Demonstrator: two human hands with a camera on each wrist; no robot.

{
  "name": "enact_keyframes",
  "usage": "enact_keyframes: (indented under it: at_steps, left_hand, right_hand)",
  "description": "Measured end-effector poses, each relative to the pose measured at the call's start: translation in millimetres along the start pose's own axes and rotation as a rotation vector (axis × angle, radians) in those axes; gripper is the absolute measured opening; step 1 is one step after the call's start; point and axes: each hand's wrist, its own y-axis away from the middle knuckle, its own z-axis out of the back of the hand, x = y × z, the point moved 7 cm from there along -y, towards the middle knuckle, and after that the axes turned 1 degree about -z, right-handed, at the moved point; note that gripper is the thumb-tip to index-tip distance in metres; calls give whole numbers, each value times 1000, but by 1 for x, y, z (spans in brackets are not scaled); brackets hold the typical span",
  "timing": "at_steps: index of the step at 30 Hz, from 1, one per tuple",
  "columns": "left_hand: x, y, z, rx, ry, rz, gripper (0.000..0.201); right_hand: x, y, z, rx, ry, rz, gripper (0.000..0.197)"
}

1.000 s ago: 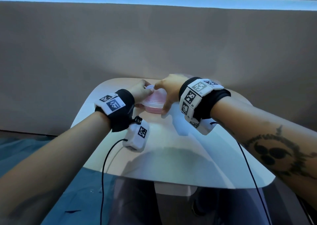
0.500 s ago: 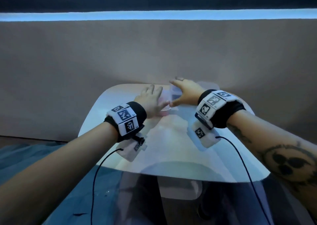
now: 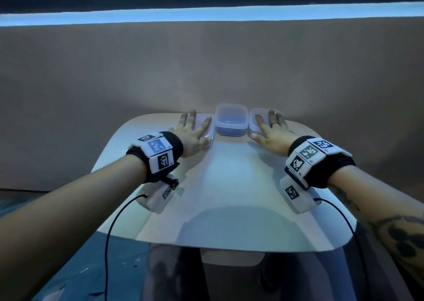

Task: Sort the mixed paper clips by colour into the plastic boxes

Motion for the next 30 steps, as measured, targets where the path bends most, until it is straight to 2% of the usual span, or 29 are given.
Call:
enact_keyframes:
  at_steps: [4, 11, 15, 19, 22, 25, 30]
  left_hand:
    - [4, -14, 7, 8, -32, 24, 64]
    - [6, -35, 21, -41, 72, 22, 64]
    - [6, -39, 23, -56, 13, 14, 73]
    - [1, -39, 26, -250, -47, -1, 83]
    - [-3, -41, 30, -344, 8, 6, 80]
    - [-8, -42, 30, -331, 45, 34, 74]
    - [-11, -35, 31, -302, -43, 109, 77]
  right_hand:
    - [0, 0, -1, -12, 41, 19, 66]
    - [3, -5, 3, 18, 51, -3, 73]
    - [3, -10, 4, 25, 36, -14, 78]
    - [1, -13, 5, 57, 27, -1, 81]
    - [1, -15, 4, 70, 45, 9, 83]
    - [0, -18, 6, 62, 73, -3, 86]
    - [0, -10, 13, -2, 18, -22, 87]
